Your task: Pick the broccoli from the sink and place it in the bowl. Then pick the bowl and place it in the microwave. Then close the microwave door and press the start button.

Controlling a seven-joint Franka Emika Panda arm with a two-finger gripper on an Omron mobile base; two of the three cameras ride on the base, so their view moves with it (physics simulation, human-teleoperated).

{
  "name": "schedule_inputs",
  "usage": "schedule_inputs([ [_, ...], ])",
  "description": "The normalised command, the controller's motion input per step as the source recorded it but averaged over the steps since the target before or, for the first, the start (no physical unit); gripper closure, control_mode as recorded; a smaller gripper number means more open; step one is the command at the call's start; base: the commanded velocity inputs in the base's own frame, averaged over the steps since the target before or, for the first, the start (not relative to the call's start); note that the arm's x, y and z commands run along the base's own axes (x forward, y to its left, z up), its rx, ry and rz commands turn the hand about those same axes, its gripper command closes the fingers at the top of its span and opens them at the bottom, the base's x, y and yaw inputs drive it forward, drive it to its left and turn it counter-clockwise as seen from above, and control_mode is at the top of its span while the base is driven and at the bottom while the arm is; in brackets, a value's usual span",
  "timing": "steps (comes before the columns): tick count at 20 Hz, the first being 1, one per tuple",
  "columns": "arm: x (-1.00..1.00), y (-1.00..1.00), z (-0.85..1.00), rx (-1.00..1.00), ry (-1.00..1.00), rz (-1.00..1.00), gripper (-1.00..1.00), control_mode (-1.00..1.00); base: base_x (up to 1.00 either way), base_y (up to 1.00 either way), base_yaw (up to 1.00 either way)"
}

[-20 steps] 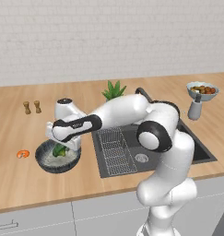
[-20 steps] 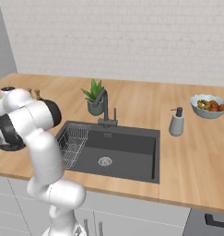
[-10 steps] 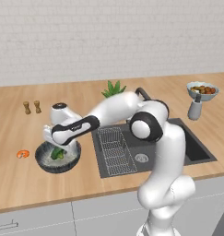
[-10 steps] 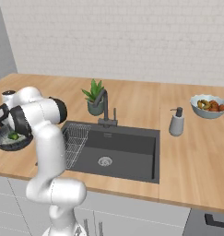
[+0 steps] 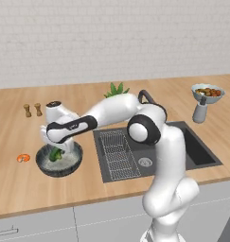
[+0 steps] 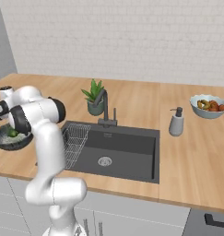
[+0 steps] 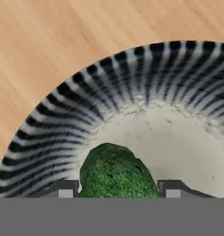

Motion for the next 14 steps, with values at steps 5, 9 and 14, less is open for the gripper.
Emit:
schedule_inputs([
  [5,-0.48,-0.26,0.00,0.09,-0.14,0.00,-1.00,-1.00,0.00,0.00,0.00],
  [9,-0.45,-0.43,0.07,0.15,-0.18,0.00,-1.00,-1.00,0.00,0.00,0.00],
  [14,-0.52,-0.64,0.44,0.19,-0.09,0.00,-1.00,-1.00,0.00,0.00,0.00],
])
